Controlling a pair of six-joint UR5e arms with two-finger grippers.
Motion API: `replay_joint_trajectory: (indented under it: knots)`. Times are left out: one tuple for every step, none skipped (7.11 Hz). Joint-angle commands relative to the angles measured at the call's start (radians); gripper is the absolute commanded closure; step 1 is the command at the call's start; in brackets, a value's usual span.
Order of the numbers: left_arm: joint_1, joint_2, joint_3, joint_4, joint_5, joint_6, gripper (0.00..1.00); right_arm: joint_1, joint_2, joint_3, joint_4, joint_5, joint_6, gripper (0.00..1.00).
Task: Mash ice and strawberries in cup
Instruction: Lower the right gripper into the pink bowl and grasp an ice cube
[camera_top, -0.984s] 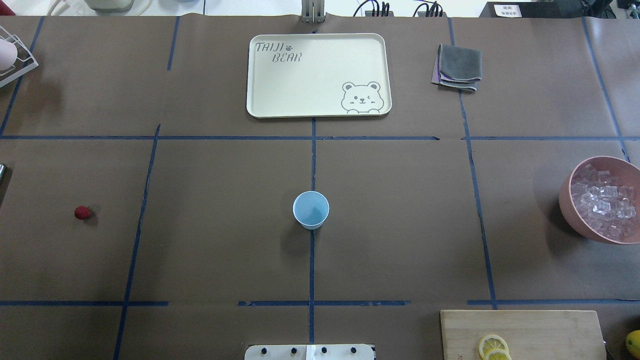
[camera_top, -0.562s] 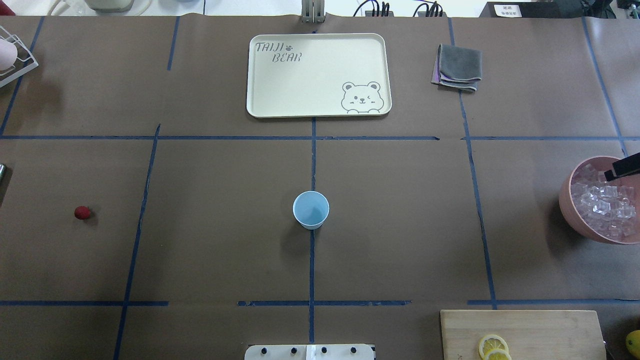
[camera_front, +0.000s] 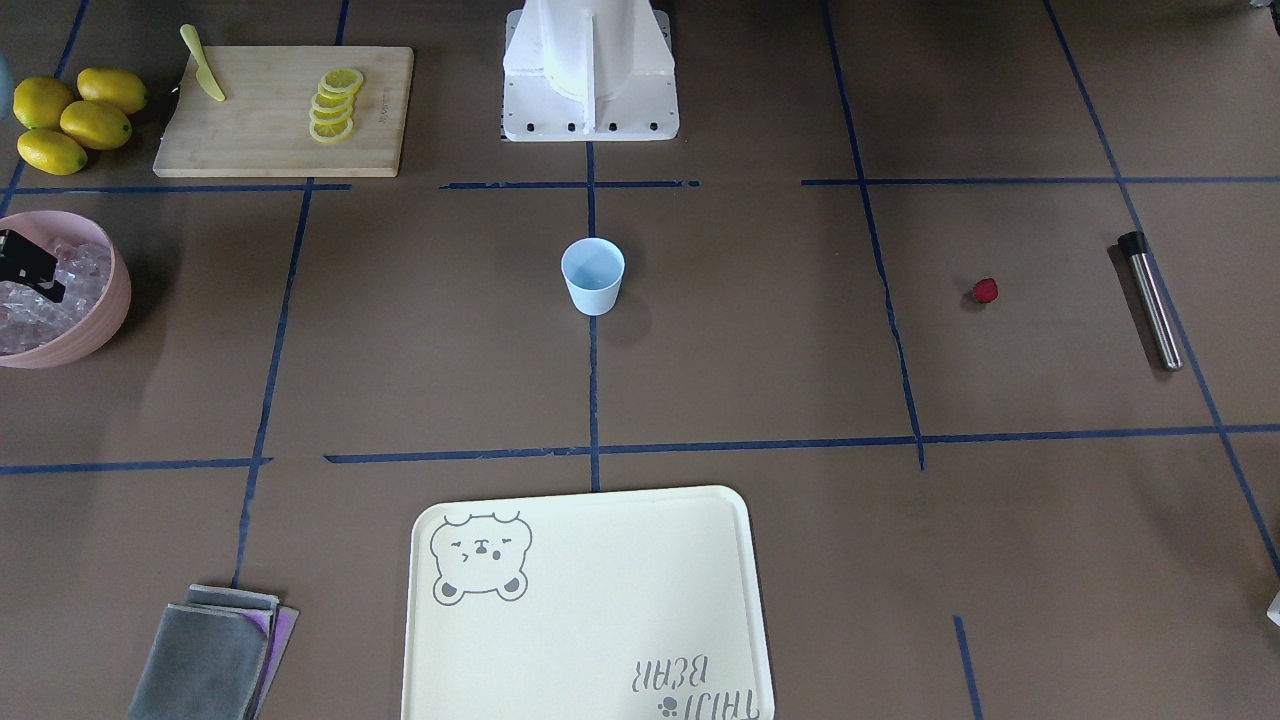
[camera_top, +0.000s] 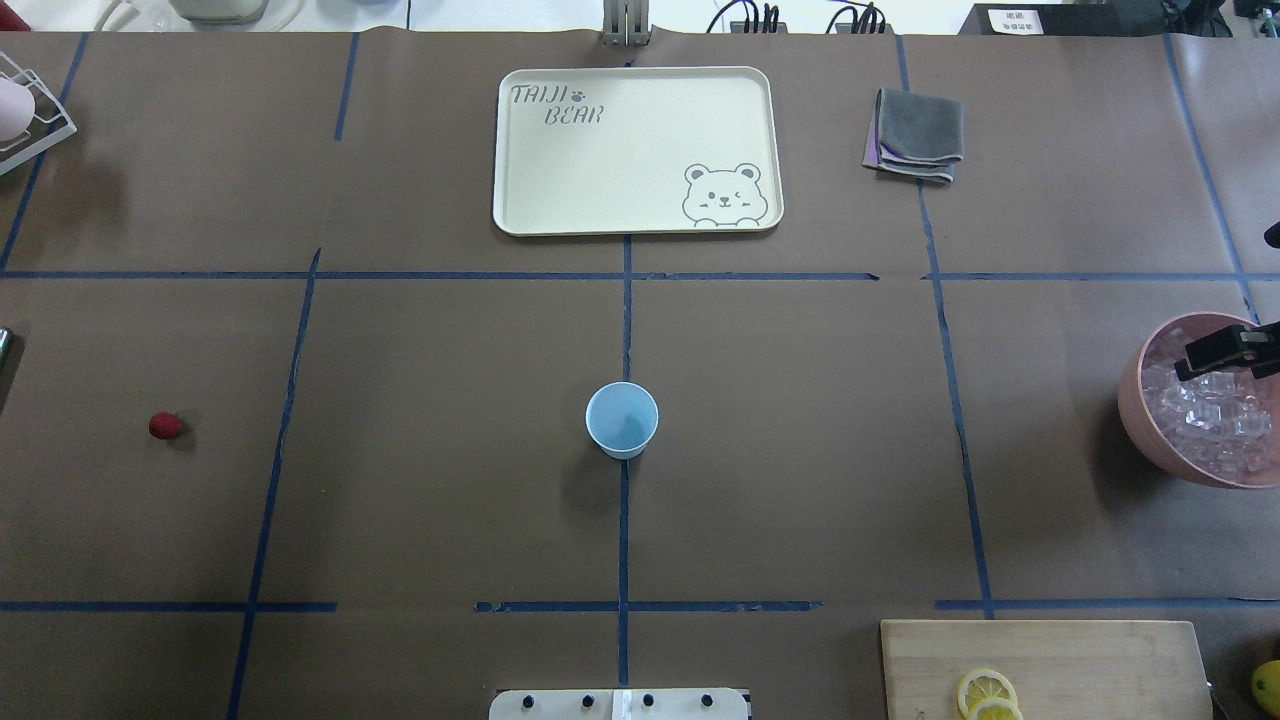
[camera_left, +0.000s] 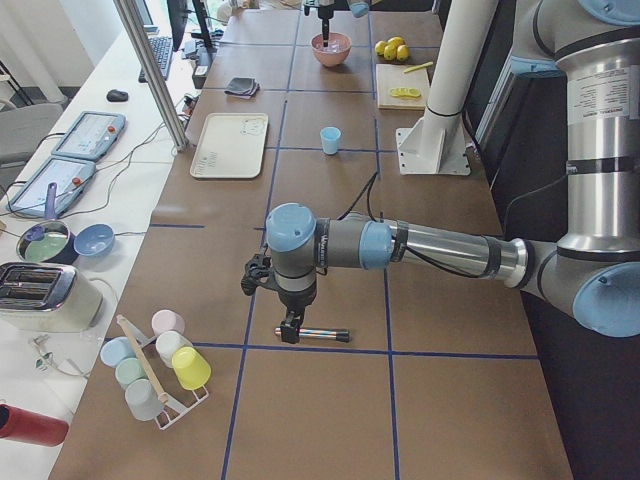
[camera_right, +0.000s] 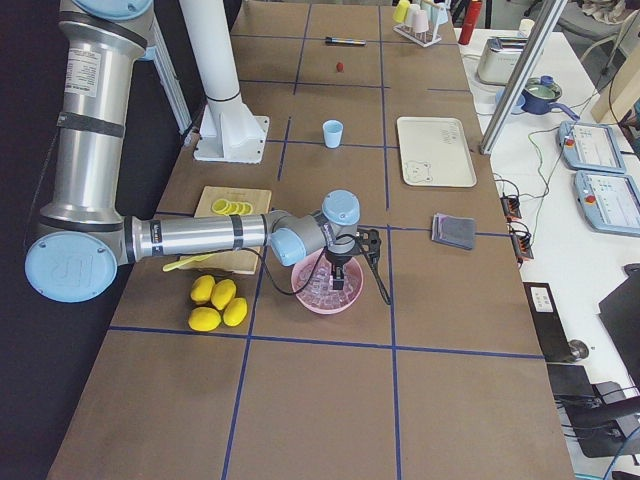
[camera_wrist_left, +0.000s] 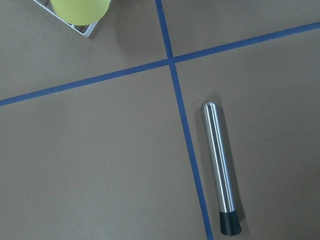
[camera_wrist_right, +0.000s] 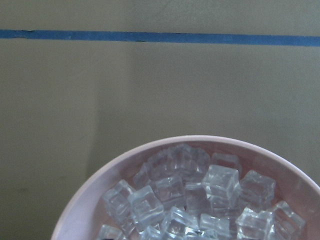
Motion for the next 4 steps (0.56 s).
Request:
replay_joint_trajectory:
  knots:
    - [0.000, 0.000, -0.003, 0.000, 0.000, 0.000, 0.00, -0.012, 0.001, -0.021, 0.000, -0.006, -0.002, 0.09]
    - [0.000, 0.000, -0.006, 0.000, 0.000, 0.000, 0.00, -0.012, -0.001, -0.021, 0.000, -0.004, -0.001, 0.17]
    - [0.000, -0.002, -0.006, 0.000, 0.000, -0.001, 0.00, -0.012, -0.004, -0.023, 0.000, -0.006, -0.001, 0.32]
    - [0.000, -0.002, -0.006, 0.000, 0.000, -0.001, 0.00, -0.012, -0.004, -0.026, -0.001, -0.004, 0.001, 0.56]
